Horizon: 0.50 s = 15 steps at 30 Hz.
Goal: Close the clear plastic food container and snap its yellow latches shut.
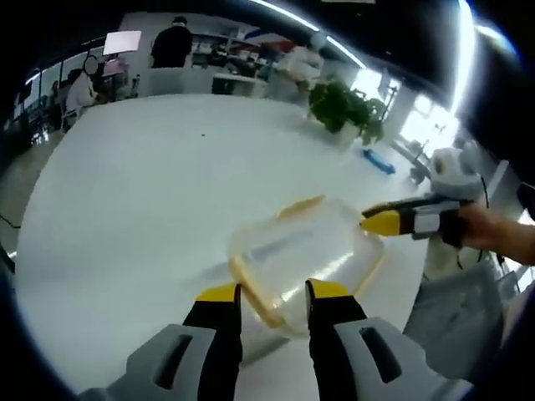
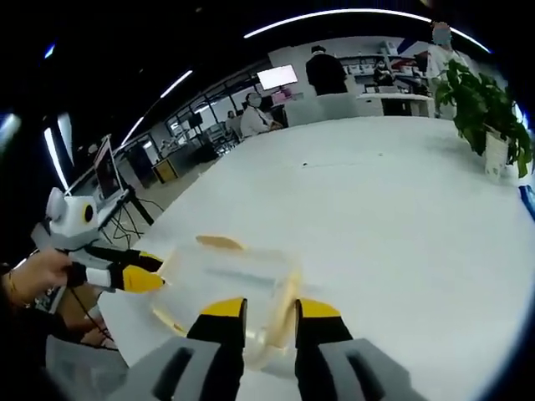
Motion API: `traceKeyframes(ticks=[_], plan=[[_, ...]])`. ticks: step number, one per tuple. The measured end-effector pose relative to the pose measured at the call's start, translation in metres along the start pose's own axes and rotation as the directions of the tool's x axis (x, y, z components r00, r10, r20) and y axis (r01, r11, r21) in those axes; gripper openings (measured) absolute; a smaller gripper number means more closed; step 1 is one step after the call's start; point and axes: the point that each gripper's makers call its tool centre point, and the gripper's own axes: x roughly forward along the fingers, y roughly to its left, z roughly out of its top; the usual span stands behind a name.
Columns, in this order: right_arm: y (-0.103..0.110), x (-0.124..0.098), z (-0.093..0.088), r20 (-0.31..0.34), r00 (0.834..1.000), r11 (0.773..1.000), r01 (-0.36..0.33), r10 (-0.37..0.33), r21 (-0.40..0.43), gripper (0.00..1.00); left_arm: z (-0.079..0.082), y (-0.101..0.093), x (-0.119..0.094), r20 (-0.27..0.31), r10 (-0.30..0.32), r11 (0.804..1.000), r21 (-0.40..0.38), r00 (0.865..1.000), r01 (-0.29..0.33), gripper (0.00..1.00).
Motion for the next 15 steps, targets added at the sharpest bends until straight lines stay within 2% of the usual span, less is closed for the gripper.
traceKeyframes(ticks=[5,11,15], plan=[[-0.001,-0.005,0.017,0.041,0.999,1.000,0.001,-0.001,-0.002,0.19,0.010,0.013,-0.009,-0.015,0.060,0.995,0.087,0.998,-0.058,0.13],[0.005,-0.005,0.028,0.047,0.999,0.999,-0.015,0.017,-0.045,0.17,0.026,0.009,-0.015,0.026,0.057,0.993,0.106,0.998,-0.060,0.11],[0.011,-0.003,0.029,0.038,0.999,0.997,-0.026,0.029,-0.073,0.16,0.028,0.003,-0.015,0.024,0.056,0.988,0.144,0.998,-0.059,0.10]])
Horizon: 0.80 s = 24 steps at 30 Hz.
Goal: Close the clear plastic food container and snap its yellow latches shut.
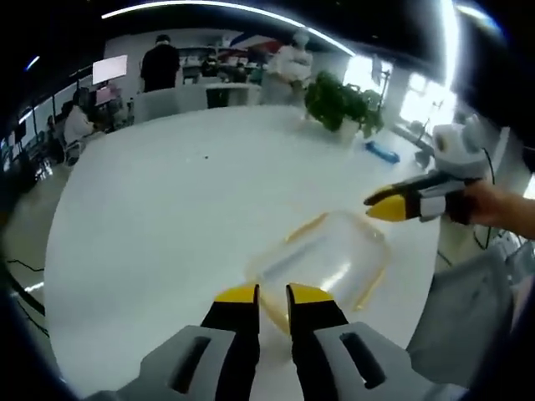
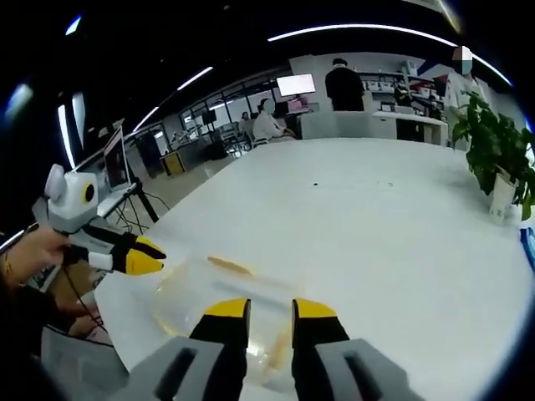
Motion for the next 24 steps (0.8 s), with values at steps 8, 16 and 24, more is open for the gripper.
traceKeyframes(ticks=[8,16,24], plan=[[0.011,0.007,-0.001,-0.033,0.999,0.997,-0.039,0.037,-0.071,0.14,0.007,-0.005,0.001,0.051,0.039,0.998,0.047,0.998,-0.042,0.02],[0.024,0.017,0.003,-0.078,0.994,0.979,-0.094,0.082,-0.178,0.10,0.004,-0.022,0.009,0.034,-0.007,0.996,0.087,0.999,0.004,0.01],[0.032,0.026,0.006,-0.109,0.987,0.963,-0.142,0.119,-0.231,0.09,0.000,-0.033,0.012,0.021,-0.028,0.991,0.129,0.999,0.025,0.02]])
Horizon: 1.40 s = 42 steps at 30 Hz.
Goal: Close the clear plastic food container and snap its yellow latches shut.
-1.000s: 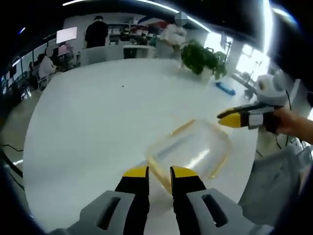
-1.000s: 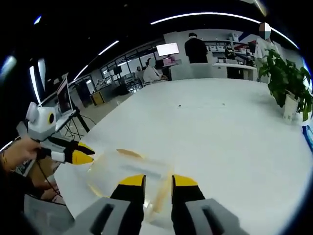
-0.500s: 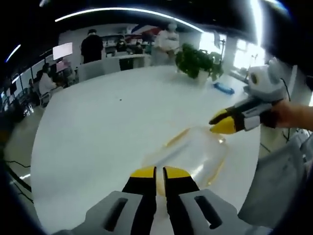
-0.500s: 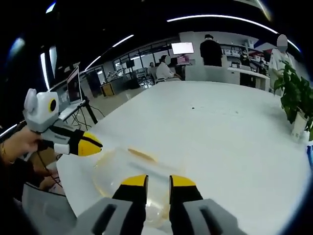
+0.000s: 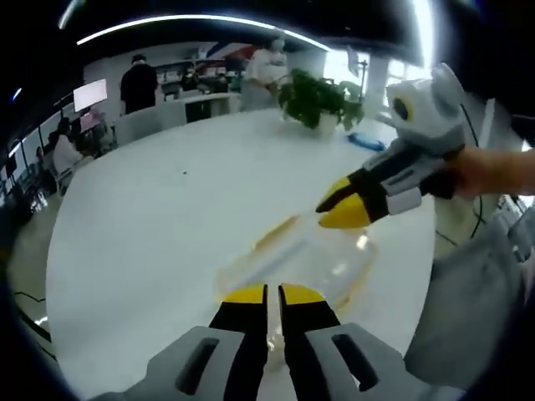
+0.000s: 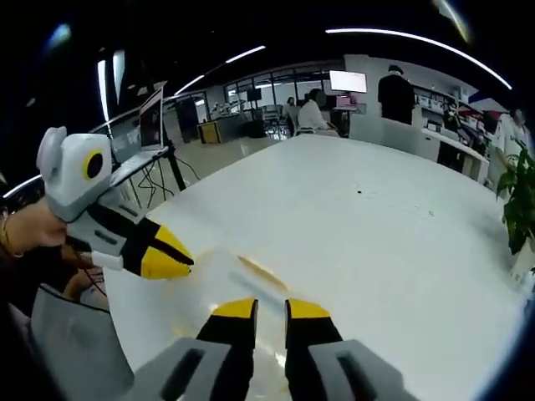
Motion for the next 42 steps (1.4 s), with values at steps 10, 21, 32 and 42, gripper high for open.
traceKeyframes(ticks=[10,21,32,42], plan=[[0.002,0.012,0.006,-0.019,0.999,0.999,-0.039,0.039,-0.012,0.09,-0.004,-0.011,0.008,-0.030,-0.019,0.997,0.075,0.999,0.022,0.04],[0.014,0.029,0.001,-0.073,0.993,0.993,-0.098,0.094,-0.058,0.10,-0.013,-0.022,0.013,-0.085,-0.035,0.966,0.253,0.996,0.056,0.14],[0.009,0.033,0.010,-0.098,0.987,0.986,-0.138,0.129,-0.089,0.19,-0.014,-0.043,0.011,-0.052,-0.126,0.962,0.238,0.991,0.135,0.41],[0.018,0.042,0.017,-0.165,0.952,0.950,-0.282,0.260,-0.134,0.35,-0.023,-0.038,0.016,-0.077,-0.086,0.943,0.314,0.993,0.106,0.60]])
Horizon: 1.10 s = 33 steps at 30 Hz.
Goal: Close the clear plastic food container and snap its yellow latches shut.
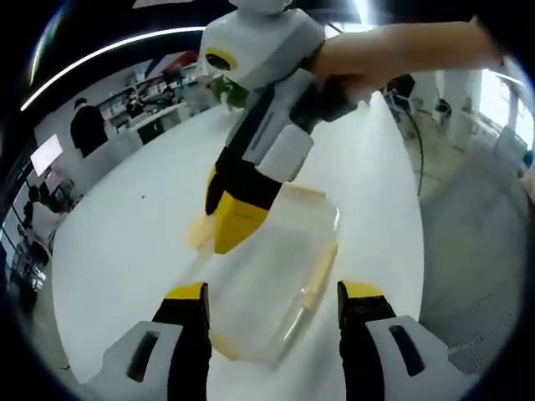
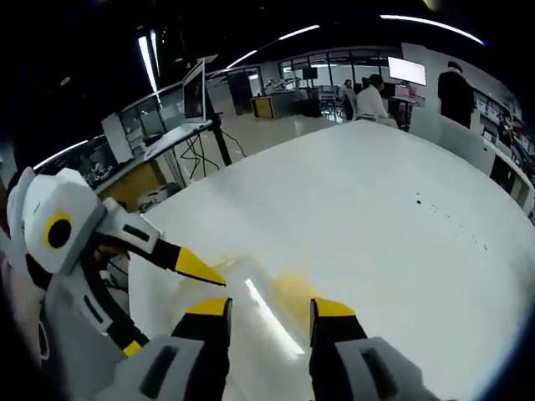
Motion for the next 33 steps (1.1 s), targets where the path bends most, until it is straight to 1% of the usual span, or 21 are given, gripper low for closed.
traceKeyframes(ticks=[2,3,6,10,12,13,14,15,16,18,19,20,27,31,33], plan=[[0.000,0.003,-0.002,-0.020,0.999,0.999,-0.026,0.025,-0.025,0.36,0.000,-0.002,0.000,-0.003,-0.004,1.000,0.016,1.000,0.004,0.60],[-0.001,0.004,-0.002,-0.027,0.999,0.999,-0.032,0.031,-0.021,0.36,0.000,-0.003,0.001,-0.005,-0.008,1.000,0.023,1.000,0.008,0.60],[-0.001,0.006,-0.010,-0.074,0.994,0.996,-0.083,0.081,-0.028,0.33,-0.001,-0.004,0.004,-0.012,-0.010,0.999,0.033,1.000,0.010,0.59],[-0.004,0.009,-0.011,-0.111,0.988,0.993,-0.111,0.105,-0.051,0.33,0.003,-0.002,0.007,0.004,-0.003,0.999,0.038,1.000,0.003,0.57],[-0.005,0.011,-0.015,-0.146,0.982,0.989,-0.130,0.118,-0.072,0.32,0.004,-0.001,0.010,0.003,0.002,0.999,0.053,1.000,-0.003,0.56],[-0.003,0.011,-0.018,-0.172,0.975,0.986,-0.151,0.138,-0.065,0.30,0.003,0.001,0.011,-0.009,0.015,0.997,0.081,1.000,-0.014,0.55],[-0.003,0.013,-0.014,-0.153,0.978,0.986,-0.155,0.144,-0.061,0.29,0.003,0.000,0.011,-0.016,0.008,0.995,0.104,1.000,-0.006,0.55],[-0.003,0.014,-0.015,-0.168,0.975,0.984,-0.159,0.143,-0.083,0.28,0.004,0.000,0.012,-0.015,0.013,0.994,0.105,1.000,-0.011,0.55],[-0.001,0.013,-0.014,-0.167,0.974,0.982,-0.171,0.155,-0.086,0.28,0.003,-0.001,0.013,-0.020,0.012,0.993,0.116,1.000,-0.010,0.55],[-0.001,0.014,-0.014,-0.182,0.970,0.980,-0.178,0.160,-0.089,0.28,0.002,-0.001,0.014,-0.033,0.024,0.988,0.155,0.999,-0.019,0.55],[-0.001,0.014,-0.014,-0.188,0.968,0.979,-0.185,0.166,-0.089,0.28,0.000,-0.001,0.014,-0.046,0.029,0.982,0.187,0.999,-0.020,0.55],[-0.001,0.014,-0.015,-0.191,0.967,0.978,-0.189,0.169,-0.091,0.28,-0.001,-0.002,0.014,-0.053,0.029,0.981,0.193,0.998,-0.018,0.55],[-0.001,0.014,-0.015,-0.208,0.960,0.974,-0.208,0.187,-0.085,0.28,0.001,0.000,0.015,-0.050,0.015,0.981,0.192,0.999,-0.005,0.55],[-0.001,0.016,-0.014,-0.234,0.951,0.973,-0.222,0.201,-0.064,0.27,0.001,0.001,0.016,-0.048,0.013,0.981,0.193,0.999,-0.003,0.54],[-0.003,0.016,-0.014,-0.254,0.947,0.976,-0.213,0.197,-0.036,0.26,0.001,0.001,0.016,-0.048,0.012,0.981,0.195,0.999,-0.002,0.54]])
